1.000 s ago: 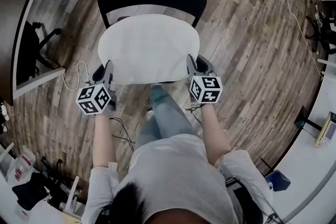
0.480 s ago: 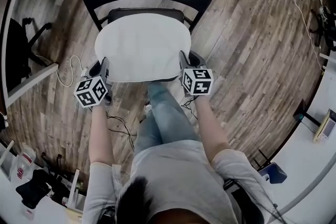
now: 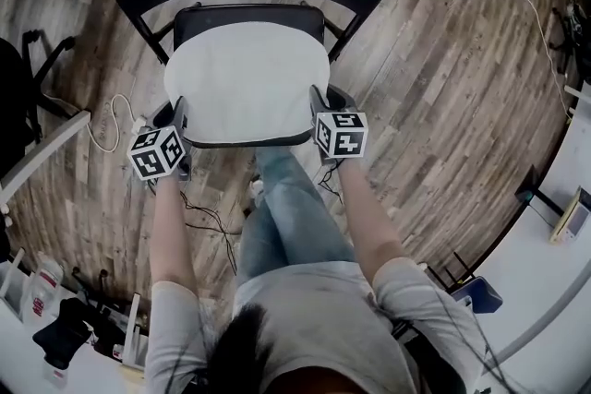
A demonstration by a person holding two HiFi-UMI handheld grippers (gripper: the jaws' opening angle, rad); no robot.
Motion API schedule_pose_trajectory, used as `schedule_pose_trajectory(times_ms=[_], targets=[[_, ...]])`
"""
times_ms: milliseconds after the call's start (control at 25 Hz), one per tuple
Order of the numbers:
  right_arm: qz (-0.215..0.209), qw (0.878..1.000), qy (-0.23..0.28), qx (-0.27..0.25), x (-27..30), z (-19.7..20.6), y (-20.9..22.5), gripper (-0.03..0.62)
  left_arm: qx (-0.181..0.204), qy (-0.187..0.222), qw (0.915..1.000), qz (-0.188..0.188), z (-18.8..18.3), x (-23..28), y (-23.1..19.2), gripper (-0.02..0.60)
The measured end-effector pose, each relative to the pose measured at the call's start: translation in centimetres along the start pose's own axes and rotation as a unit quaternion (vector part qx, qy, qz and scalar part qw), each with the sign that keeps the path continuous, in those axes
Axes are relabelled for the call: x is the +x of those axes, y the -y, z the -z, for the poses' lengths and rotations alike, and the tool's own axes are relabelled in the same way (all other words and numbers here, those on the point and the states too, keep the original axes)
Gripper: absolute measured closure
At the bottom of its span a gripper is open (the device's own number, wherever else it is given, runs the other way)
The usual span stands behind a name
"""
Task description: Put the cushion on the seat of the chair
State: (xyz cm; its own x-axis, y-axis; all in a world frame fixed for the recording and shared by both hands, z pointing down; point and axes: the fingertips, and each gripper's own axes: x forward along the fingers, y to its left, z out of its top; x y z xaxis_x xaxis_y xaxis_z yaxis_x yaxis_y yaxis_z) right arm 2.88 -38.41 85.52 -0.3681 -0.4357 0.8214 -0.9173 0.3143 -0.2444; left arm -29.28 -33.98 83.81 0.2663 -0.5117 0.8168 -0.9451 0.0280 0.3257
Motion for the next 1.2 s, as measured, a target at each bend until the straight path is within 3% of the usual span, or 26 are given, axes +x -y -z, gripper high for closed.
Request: schedule_pose_trajectory(times_ms=[600, 920, 1040, 1200], targets=[[0.008, 0.999, -0.047, -0.025, 4.8, 2.6, 1.8, 0.514, 0.019, -0.044, 0.9979, -0.044, 2.2, 4.6, -2.2, 0.514], [0.016, 0.999, -0.039, -0.012, 4.8, 2.6, 2.5, 0.472, 0.020, -0.033, 0.9984, -0.043, 1.9, 4.1, -2.1, 0.474], [0.023, 0.999, -0.039, -0.024, 4.3, 2.7, 2.9, 0.450, 0.024, -0.030, 0.9981, -0.049, 1.8, 3.4, -2.4, 0.430], [0.042, 0.998, -0.013, -0.037, 2.8, 1.9, 3.4, 0.448, 0.033, -0.011, 0.9980, -0.053, 0.9, 2.0, -2.5, 0.425]])
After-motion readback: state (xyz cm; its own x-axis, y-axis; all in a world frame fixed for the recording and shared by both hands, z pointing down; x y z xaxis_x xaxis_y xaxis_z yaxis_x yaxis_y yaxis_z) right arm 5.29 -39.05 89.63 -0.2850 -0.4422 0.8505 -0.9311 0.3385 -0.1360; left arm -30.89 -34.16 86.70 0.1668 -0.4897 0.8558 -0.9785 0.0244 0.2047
